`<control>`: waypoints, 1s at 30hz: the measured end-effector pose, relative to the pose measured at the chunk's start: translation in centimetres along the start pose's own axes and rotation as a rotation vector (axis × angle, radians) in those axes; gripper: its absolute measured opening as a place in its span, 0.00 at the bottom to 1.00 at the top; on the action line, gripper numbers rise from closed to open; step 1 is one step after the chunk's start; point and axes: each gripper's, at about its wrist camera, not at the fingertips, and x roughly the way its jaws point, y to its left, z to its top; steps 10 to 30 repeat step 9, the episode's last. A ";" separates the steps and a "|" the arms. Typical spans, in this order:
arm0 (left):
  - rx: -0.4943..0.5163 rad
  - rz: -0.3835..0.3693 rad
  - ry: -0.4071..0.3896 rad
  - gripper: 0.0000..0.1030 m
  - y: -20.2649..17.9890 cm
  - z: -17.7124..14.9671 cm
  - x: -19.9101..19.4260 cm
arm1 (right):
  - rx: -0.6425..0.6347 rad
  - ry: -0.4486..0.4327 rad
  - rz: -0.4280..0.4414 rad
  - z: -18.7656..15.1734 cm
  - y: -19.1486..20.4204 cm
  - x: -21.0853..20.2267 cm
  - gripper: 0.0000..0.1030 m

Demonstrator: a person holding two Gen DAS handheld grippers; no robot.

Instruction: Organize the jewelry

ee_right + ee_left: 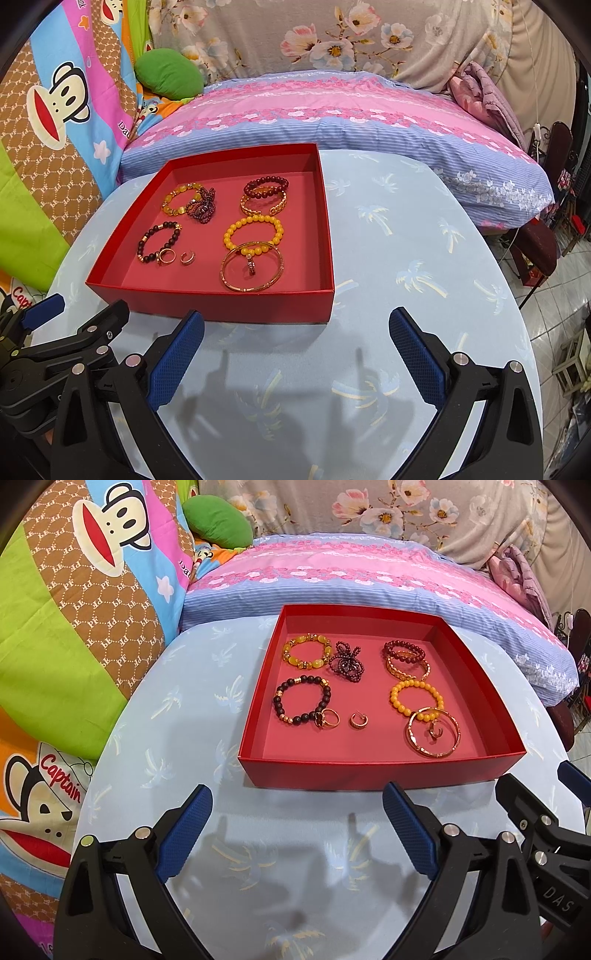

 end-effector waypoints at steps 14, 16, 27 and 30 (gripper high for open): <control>-0.006 0.002 0.008 0.86 0.0 -0.5 -0.2 | 0.002 0.001 0.003 -0.2 -0.3 -0.1 0.94; -0.006 0.002 0.008 0.86 0.0 -0.5 -0.2 | 0.002 0.001 0.003 -0.2 -0.3 -0.1 0.94; -0.006 0.002 0.008 0.86 0.0 -0.5 -0.2 | 0.002 0.001 0.003 -0.2 -0.3 -0.1 0.94; -0.006 0.002 0.008 0.86 0.0 -0.5 -0.2 | 0.002 0.001 0.003 -0.2 -0.3 -0.1 0.94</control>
